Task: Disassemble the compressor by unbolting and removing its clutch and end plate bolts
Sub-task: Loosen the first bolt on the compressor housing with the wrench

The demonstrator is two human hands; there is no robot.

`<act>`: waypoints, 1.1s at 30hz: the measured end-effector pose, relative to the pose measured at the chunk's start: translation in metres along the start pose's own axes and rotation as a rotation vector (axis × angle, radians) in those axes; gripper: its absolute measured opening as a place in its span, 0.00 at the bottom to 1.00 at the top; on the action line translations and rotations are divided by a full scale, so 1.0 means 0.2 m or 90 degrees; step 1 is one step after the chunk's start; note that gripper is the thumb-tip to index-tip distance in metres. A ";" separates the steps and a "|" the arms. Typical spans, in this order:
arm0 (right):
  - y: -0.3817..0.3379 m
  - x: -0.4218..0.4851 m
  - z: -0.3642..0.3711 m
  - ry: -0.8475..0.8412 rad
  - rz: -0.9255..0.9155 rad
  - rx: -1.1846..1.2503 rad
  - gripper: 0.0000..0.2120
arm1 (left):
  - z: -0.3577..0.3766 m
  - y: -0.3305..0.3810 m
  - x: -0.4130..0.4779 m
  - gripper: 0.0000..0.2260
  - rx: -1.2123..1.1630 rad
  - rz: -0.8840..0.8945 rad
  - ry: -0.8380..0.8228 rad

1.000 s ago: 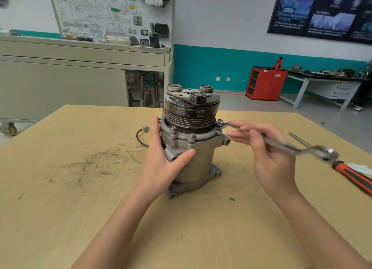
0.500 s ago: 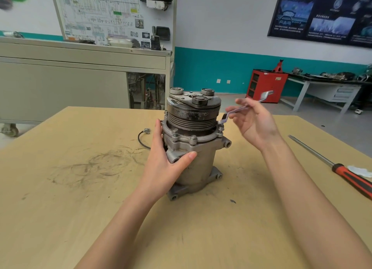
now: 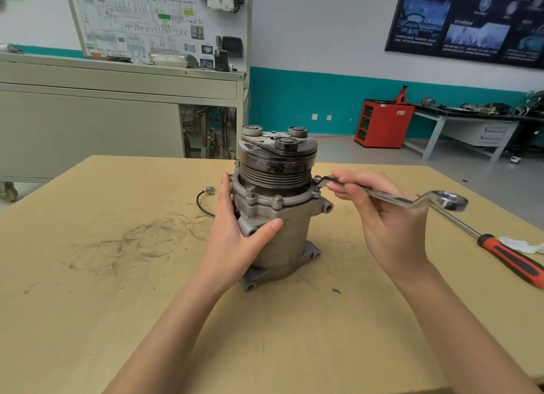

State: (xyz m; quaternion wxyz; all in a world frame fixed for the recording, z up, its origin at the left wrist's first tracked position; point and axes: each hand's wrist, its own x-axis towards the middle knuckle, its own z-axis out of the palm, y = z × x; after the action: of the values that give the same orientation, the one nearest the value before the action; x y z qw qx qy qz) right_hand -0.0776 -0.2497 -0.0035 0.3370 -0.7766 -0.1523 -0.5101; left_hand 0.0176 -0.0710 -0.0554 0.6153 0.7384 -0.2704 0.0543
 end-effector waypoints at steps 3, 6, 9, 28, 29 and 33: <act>0.00 -0.02 -0.01 -0.016 -0.022 -0.006 0.15 | 0.00 0.00 0.00 0.53 -0.003 0.000 -0.001; 0.01 -0.05 -0.01 -0.014 -0.022 0.018 0.11 | 0.00 0.00 0.00 0.53 -0.001 -0.002 -0.002; 0.05 -0.05 0.00 0.041 0.130 0.237 0.09 | 0.00 0.00 0.00 0.54 0.001 -0.003 -0.001; 0.27 0.28 0.00 -0.005 0.466 0.544 0.12 | 0.00 0.01 0.00 0.53 -0.007 -0.007 -0.004; 0.23 0.27 -0.02 0.002 0.426 0.498 0.14 | 0.00 0.01 0.00 0.53 -0.010 -0.007 -0.006; 0.08 0.22 -0.05 0.067 0.242 0.290 0.13 | 0.00 0.01 0.00 0.53 -0.008 -0.008 -0.005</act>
State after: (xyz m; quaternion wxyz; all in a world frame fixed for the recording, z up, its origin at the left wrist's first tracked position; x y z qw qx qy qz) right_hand -0.0566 -0.2725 0.0323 0.5993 -0.6681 -0.0973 -0.4301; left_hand 0.0161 -0.0708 -0.0541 0.6193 0.7364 -0.2684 0.0460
